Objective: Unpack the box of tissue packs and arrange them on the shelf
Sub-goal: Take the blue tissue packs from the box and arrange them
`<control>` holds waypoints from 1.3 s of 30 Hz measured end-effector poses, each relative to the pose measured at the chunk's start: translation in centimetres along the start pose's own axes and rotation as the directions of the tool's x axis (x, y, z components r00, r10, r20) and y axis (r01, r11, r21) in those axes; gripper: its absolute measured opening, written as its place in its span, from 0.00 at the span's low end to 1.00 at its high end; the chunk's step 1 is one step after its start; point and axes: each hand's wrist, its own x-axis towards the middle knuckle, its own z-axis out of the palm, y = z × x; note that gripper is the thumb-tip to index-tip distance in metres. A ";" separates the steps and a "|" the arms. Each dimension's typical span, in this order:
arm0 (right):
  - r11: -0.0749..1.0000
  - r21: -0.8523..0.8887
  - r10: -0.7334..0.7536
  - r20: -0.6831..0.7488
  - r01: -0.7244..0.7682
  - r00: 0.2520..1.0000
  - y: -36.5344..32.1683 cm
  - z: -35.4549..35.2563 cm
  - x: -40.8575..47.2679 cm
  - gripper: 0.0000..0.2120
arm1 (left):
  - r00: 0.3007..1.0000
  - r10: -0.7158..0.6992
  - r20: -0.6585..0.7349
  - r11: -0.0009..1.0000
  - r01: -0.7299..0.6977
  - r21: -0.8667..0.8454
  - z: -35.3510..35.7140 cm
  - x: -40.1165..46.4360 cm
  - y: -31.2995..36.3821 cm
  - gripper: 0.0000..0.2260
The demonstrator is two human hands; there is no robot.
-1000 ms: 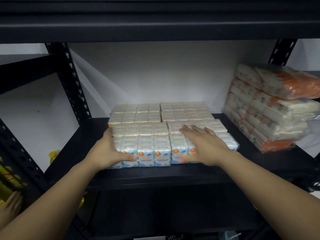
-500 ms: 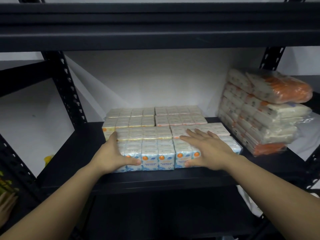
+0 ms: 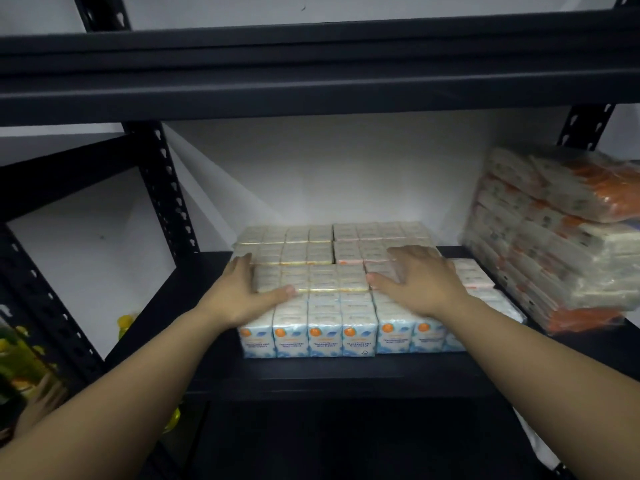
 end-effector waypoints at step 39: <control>0.999 -0.004 0.034 0.159 -0.034 0.987 -0.1 1.1 2.3 0.51 | 0.959 -0.238 0.155 0.947 0.194 0.254 2.0 11.8 4.3 0.62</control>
